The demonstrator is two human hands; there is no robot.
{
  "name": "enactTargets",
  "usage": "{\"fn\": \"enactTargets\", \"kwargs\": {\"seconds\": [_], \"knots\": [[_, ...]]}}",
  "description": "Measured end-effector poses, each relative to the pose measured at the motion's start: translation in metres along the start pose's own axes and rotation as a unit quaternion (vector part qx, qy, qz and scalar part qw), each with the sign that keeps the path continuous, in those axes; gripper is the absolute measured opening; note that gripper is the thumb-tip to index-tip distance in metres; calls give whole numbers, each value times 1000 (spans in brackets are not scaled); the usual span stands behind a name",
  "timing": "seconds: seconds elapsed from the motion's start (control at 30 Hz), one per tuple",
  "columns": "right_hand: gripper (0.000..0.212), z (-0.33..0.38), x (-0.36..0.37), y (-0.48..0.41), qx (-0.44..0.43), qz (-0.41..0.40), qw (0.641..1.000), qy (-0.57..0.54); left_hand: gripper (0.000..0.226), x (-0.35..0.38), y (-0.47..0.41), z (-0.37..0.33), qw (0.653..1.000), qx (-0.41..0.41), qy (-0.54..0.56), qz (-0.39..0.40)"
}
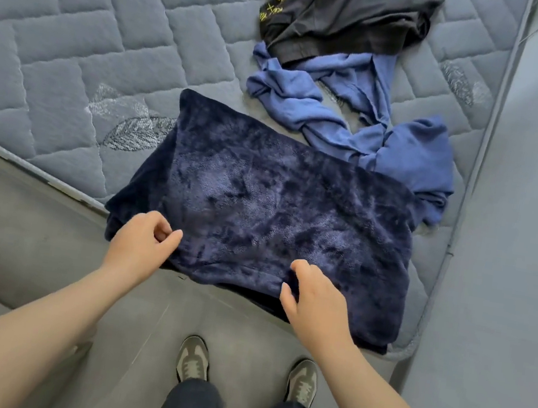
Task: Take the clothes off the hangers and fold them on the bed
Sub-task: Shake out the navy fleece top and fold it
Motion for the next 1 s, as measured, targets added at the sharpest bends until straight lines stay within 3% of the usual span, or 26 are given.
{"fn": "enactTargets", "kwargs": {"seconds": [0.13, 0.2, 0.27, 0.33, 0.43, 0.53, 0.63, 0.7, 0.83, 1.0], "knots": [[18, 20, 7, -17, 55, -11, 998, -35, 31, -16, -14, -1, 993, 65, -97, -26], [16, 35, -3, -26, 56, -59, 990, -115, 41, -27, -19, -2, 989, 82, -107, -57], [32, 47, -7, -37, 82, -71, 969, -224, 57, -38, -25, 3, 986, 63, -125, -88], [45, 52, 6, -44, 135, -34, 943, -304, 79, -41, -33, 10, 987, 37, -140, -74], [37, 46, 31, -44, 232, 18, 900, -368, 99, -29, -45, 24, 996, -8, -91, -7], [45, 38, 29, -44, 294, -15, 875, -385, 96, -20, -50, 46, 995, -93, 10, 35], [27, 42, 30, -42, 301, -43, 869, -391, 96, -15, -54, 57, 988, -128, 41, 71], [42, 43, 43, -39, 329, -5, 861, -389, 94, -16, -57, 56, 986, -135, 55, 79], [56, 40, 46, -45, 354, 37, 828, -433, 57, -29, -62, 29, 988, -85, 111, 62], [51, 23, 35, -38, 330, 90, 787, -514, 28, -49, -44, -32, 977, 6, 208, 38]]}}
Point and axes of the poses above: each hand's wrist, its own y-axis away from the middle knuckle, its own x-axis out of the palm, z = x × y, the point moved 10 cm from there along -y, towards the middle knuckle, and after that the axes turned 9 degrees about x, right-handed, at the moved point
